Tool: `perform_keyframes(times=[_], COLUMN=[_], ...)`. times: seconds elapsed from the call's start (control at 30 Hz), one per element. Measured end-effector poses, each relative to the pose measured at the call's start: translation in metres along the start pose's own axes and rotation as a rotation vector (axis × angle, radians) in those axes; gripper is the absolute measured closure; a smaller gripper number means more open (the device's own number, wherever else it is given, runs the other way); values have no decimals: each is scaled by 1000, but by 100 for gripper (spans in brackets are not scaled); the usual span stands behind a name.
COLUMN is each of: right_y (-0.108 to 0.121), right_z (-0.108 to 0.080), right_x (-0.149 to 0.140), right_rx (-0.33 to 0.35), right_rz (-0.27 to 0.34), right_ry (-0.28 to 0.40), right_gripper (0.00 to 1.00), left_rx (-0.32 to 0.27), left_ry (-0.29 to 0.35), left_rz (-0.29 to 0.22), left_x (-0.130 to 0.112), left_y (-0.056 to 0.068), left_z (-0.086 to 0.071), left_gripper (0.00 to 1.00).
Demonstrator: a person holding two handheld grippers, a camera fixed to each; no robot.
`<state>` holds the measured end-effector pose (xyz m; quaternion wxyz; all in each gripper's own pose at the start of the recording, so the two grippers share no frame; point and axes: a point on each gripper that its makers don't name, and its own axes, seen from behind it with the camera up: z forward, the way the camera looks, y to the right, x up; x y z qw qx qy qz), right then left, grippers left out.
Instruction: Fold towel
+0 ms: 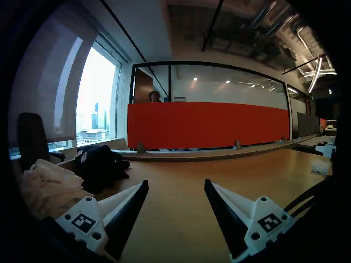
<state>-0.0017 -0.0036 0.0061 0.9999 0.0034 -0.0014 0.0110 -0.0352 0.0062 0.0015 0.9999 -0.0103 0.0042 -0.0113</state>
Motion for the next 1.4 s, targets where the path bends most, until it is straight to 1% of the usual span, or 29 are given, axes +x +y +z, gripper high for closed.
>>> perform_keyframes(times=[0.4, 0.9, 1.4], right_y=[-8, -6, -6], right_z=[-1, -3, -3], right_x=[-1, 4, 3], right_rx=[16, 12, 11], right_rz=[-32, -33, -32], right_ry=[3, 5, 4], right_gripper=[1, 1, 0], left_rx=[0, 0, 0], left_ry=[0, 0, 0], left_rz=[0, 0, 0], left_x=[0, -1, 0], left_y=[0, 0, 0], left_z=[0, 0, 0], left_gripper=[6, 6, 6])
